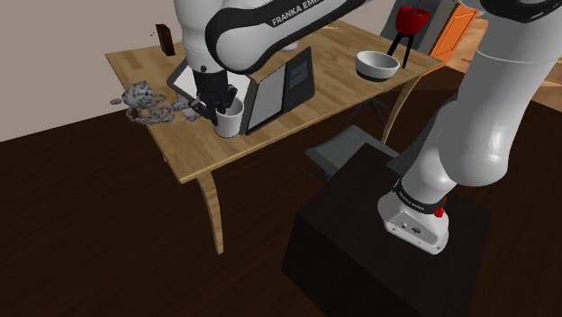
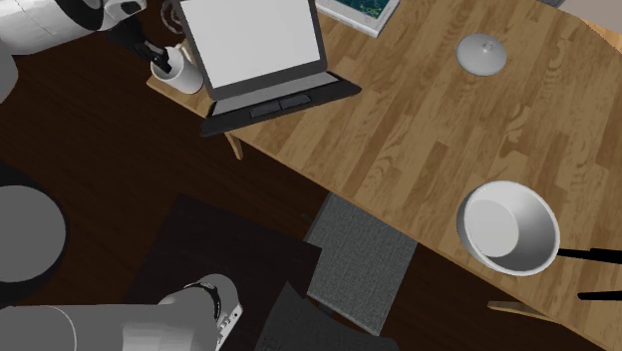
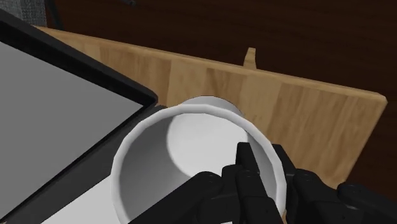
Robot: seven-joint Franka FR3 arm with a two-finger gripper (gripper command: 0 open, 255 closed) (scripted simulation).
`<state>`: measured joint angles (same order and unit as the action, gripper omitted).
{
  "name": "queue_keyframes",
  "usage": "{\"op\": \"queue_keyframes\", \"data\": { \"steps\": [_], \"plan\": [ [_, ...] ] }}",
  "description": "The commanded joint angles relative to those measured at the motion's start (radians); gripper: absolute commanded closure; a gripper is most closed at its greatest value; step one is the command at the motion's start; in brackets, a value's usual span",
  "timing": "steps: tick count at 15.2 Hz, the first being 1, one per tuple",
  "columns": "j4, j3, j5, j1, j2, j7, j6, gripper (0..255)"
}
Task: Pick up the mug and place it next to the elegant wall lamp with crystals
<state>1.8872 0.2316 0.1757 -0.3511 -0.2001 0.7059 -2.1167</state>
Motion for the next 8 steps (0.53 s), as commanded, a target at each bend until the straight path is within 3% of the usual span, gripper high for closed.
{"op": "queue_keyframes", "data": {
  "steps": [1, 8],
  "plan": [
    [0.013, -0.004, 0.006, 0.002, -0.018, 0.004, -0.020, 255],
    [0.049, -0.007, 0.024, 0.001, -0.055, 0.021, -0.092, 255]
  ]
}}
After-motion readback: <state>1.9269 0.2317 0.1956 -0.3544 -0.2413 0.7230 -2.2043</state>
